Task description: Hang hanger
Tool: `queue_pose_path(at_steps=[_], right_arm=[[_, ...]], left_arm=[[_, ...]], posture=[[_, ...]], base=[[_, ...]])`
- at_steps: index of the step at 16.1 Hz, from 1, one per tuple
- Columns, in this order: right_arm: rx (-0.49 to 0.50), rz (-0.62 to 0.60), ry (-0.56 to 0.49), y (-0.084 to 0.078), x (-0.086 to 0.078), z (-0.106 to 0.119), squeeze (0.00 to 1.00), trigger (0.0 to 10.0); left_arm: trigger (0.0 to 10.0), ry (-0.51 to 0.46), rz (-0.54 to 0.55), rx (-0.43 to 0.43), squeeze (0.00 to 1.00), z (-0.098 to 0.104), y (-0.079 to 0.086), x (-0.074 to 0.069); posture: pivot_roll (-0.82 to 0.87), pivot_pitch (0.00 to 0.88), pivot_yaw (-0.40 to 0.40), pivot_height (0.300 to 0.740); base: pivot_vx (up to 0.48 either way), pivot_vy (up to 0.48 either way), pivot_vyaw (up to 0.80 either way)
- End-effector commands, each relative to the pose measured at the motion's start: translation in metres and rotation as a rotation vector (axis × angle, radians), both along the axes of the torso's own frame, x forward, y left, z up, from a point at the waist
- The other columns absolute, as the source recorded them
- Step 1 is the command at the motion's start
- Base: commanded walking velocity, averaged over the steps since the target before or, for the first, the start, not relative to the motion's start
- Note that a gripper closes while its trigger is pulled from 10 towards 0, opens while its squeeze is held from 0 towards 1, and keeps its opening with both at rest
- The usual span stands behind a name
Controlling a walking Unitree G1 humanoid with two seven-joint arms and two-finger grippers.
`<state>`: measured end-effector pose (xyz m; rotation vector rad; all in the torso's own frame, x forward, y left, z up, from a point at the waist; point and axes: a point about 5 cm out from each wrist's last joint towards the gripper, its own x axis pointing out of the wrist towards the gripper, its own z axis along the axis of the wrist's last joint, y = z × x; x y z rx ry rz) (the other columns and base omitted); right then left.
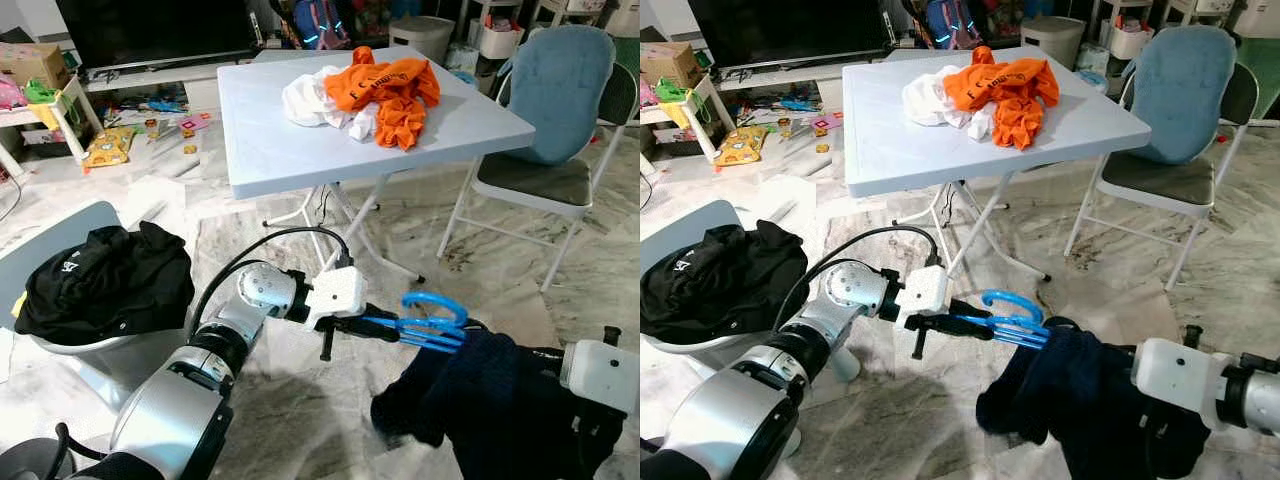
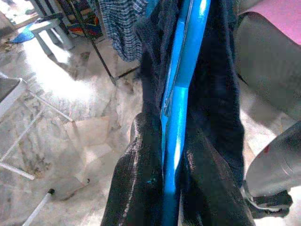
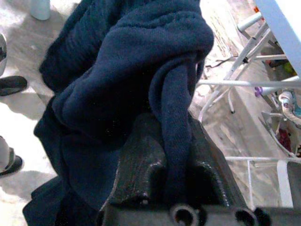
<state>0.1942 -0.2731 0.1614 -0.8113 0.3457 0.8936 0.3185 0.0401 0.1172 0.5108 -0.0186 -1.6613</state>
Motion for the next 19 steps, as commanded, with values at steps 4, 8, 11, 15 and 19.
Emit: queue_pose_path(at_steps=[4, 8, 11, 15, 19], right_arm=[[-0.008, 0.006, -0.086, 0.002, 0.008, 0.008, 0.0, 10.0], [0.055, -0.028, -0.009, 0.003, 0.009, 0.003, 1.0, 10.0], [0.033, -0.042, -0.043, 0.001, 0.015, 0.004, 1.0, 10.0], [0.051, -0.082, -0.093, 0.004, 0.028, 0.007, 1.0, 10.0], [0.053, -0.171, -0.185, 0.005, 0.04, 0.006, 1.0, 10.0]], left_arm=[[0.0, -0.044, 0.027, 0.041, 0.0, 0.005, 0.003, 0.006], [0.0, -0.047, 0.076, 0.017, 0.0, 0.004, 0.004, 0.008], [0.0, -0.003, 0.151, -0.03, 0.0, -0.002, 0.008, 0.009], [0.0, 0.08, 0.288, -0.096, 0.0, -0.011, 0.015, 0.011], [0.0, 0.191, 0.506, -0.213, 0.0, -0.011, 0.026, 0.022]], posture=[[-0.13, 0.0, 0.021, 0.74], [-0.13, 0.0, 0.019, 0.74], [-0.13, 0.0, 0.017, 0.74], [-0.12, 0.0, 0.011, 0.74], [-0.11, 0.0, 0.008, 0.74]], base=[[0.0, 0.0, 0.0], [0.0, 0.0, 0.0], [0.0, 0.0, 0.0], [0.0, 0.0, 0.0], [0.0, 0.0, 0.0]])
